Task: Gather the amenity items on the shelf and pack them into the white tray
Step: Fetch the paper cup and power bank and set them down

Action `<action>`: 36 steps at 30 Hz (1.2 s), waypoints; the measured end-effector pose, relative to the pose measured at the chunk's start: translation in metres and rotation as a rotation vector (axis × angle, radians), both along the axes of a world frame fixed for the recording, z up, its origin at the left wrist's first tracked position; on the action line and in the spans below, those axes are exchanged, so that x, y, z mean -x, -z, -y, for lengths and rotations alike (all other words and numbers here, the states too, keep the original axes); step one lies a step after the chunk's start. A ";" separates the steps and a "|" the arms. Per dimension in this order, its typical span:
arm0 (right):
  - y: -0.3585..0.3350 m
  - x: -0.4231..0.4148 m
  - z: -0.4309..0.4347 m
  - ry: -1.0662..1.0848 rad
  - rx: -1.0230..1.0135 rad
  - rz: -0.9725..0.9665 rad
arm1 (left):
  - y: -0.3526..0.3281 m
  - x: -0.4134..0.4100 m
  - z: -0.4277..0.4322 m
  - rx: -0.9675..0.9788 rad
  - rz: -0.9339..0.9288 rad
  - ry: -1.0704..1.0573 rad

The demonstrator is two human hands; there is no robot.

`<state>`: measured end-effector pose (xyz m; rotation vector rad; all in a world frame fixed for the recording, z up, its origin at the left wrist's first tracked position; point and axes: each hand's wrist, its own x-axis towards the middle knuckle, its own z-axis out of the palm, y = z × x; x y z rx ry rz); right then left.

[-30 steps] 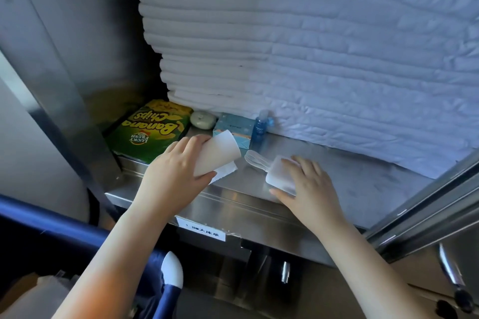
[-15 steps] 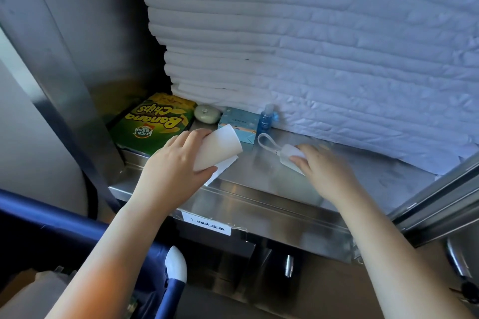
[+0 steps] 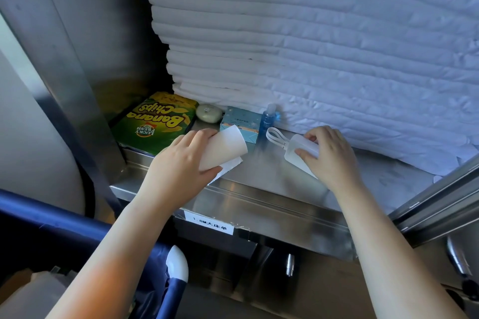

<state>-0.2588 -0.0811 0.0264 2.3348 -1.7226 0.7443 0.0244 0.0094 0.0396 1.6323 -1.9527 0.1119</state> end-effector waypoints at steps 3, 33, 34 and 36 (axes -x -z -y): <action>0.003 0.000 -0.002 0.058 0.081 -0.010 | 0.000 0.000 0.000 -0.005 0.005 0.005; -0.010 0.013 0.024 0.081 -0.657 -0.118 | 0.002 0.001 -0.001 -0.057 0.017 0.012; -0.010 0.014 0.026 0.055 -0.671 -0.089 | 0.001 0.001 -0.001 -0.058 0.018 0.011; -0.006 0.013 0.029 0.022 -0.668 -0.033 | 0.001 0.001 -0.001 -0.061 0.019 0.008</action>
